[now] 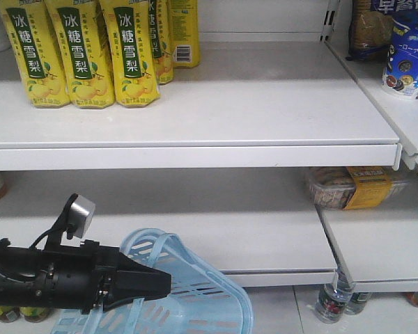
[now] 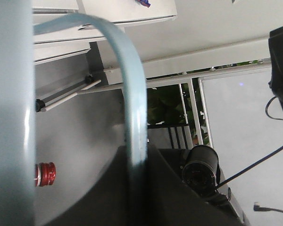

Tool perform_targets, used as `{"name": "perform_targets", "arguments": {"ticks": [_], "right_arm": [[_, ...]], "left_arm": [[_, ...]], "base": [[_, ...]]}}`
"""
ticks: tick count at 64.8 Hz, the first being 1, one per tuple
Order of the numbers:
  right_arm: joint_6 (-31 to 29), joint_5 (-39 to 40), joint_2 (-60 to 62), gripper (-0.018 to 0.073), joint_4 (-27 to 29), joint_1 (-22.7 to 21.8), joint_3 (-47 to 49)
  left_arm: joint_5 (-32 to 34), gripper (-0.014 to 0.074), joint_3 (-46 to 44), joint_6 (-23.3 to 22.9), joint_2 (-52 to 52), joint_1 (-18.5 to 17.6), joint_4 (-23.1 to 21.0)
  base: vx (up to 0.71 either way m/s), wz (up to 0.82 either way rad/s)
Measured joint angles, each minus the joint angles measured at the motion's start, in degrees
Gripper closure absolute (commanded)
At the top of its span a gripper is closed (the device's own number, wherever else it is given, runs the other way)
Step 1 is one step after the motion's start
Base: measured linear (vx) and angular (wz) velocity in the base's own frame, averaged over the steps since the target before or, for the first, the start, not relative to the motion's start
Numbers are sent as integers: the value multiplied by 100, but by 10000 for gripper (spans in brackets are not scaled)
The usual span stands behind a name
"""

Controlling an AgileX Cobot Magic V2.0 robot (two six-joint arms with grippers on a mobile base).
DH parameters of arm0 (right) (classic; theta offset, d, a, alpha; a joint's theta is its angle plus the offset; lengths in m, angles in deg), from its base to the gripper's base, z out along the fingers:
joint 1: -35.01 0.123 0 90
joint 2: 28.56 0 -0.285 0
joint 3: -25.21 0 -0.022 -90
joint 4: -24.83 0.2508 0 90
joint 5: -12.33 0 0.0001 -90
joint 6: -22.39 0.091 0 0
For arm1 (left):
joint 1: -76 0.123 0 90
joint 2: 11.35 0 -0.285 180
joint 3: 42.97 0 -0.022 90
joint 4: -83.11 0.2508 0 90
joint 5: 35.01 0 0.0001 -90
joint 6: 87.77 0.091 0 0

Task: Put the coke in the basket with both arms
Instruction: 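Withdraw the open right gripper away from the basket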

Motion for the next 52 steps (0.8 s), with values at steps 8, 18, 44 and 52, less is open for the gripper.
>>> {"name": "perform_targets", "arguments": {"ticks": [8, 18, 44, 52], "right_arm": [[0, 490, 672, 181, 203, 0, -597], [0, 1059, 1254, 181, 421, 0, -1265], [55, 1014, 1447, 183, 888, 0, -1758], [5, 1040, 1447, 256, 961, 0, -1758]], "left_arm": [[0, 603, 0, 0, 0, 0, 0], [0, 603, 0, 0, 0, 0, 0], [0, 603, 0, 0, 0, 0, 0], [0, 603, 0, 0, 0, 0, 0]], "base": [[0, 0], [0, 0], [0, 0], [0, 0]]}}
